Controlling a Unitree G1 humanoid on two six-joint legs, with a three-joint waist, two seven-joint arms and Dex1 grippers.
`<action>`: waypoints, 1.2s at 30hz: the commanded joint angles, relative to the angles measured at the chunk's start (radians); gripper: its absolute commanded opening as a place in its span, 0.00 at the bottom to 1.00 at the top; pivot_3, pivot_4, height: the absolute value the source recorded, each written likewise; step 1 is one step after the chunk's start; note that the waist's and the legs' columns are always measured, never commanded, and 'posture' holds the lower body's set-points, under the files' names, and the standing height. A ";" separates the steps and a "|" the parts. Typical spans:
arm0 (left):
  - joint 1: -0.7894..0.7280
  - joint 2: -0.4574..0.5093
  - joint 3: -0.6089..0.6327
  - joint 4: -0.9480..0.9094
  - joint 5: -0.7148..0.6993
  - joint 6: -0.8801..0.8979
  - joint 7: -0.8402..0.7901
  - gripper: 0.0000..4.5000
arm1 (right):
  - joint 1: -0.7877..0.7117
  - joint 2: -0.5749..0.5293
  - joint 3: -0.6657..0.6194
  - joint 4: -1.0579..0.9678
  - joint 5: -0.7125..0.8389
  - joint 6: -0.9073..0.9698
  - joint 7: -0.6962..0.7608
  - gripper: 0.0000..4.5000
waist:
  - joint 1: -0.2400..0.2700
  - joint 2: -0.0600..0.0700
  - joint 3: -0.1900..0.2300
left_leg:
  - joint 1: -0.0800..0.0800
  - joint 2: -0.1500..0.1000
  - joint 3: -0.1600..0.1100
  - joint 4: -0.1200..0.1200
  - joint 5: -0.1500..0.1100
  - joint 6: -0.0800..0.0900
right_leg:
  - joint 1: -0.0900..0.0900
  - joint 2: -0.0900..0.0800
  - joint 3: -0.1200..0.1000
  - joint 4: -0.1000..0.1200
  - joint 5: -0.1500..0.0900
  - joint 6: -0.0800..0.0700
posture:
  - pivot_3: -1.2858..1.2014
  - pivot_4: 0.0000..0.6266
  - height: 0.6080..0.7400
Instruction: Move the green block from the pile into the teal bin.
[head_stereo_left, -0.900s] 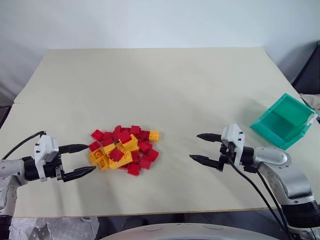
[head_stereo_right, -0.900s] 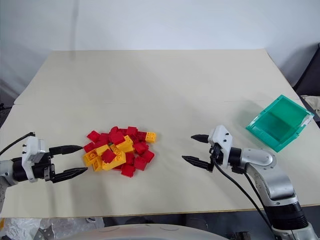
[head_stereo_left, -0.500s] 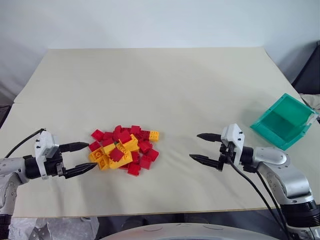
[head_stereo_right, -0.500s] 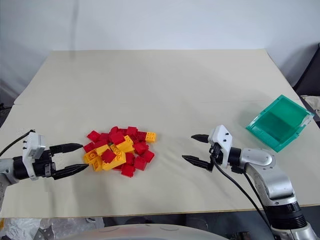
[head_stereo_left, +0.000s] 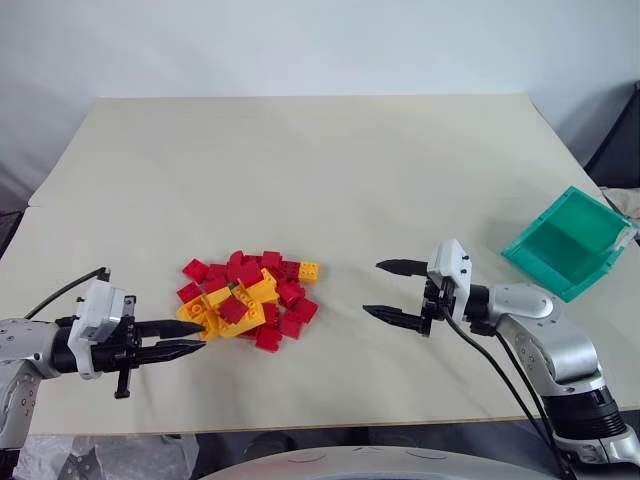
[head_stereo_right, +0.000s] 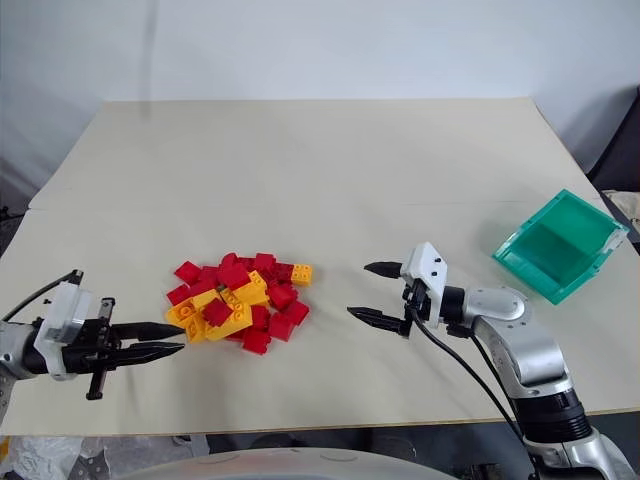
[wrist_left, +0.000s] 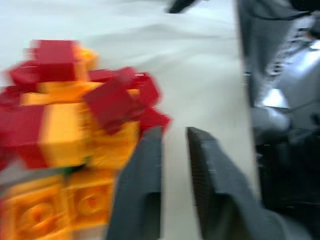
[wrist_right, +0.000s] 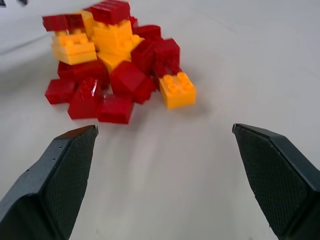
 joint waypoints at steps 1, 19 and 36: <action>-0.061 -0.027 -0.096 0.019 0.025 -0.016 -0.012 0.00 | -0.001 0.008 -0.001 -0.028 0.013 -0.012 0.003 1.00 | 0.000 0.000 0.000 | 0.000 0.000 0.000 0.000 0.000 0.000 | 0.000 0.000 0.000 0.000 0.000 0.000 | 0.52 0.24 1.00; -0.476 -0.216 -0.134 0.559 0.234 -0.216 0.307 0.00 | 0.062 0.023 -0.010 -0.086 0.012 -0.008 -0.070 1.00 | -0.002 0.000 0.000 | 0.002 -0.001 0.007 0.000 0.000 0.002 | -0.002 0.001 -0.002 0.001 0.002 0.003 | 0.52 0.24 1.00; -0.267 -0.050 0.044 0.300 0.141 0.028 0.396 0.04 | 0.003 0.035 0.004 -0.008 0.001 -0.043 -0.036 1.00 | -0.005 -0.001 0.001 | 0.001 -0.001 0.008 0.000 0.000 0.003 | -0.003 0.000 0.000 0.000 0.002 0.003 | 0.52 0.24 1.00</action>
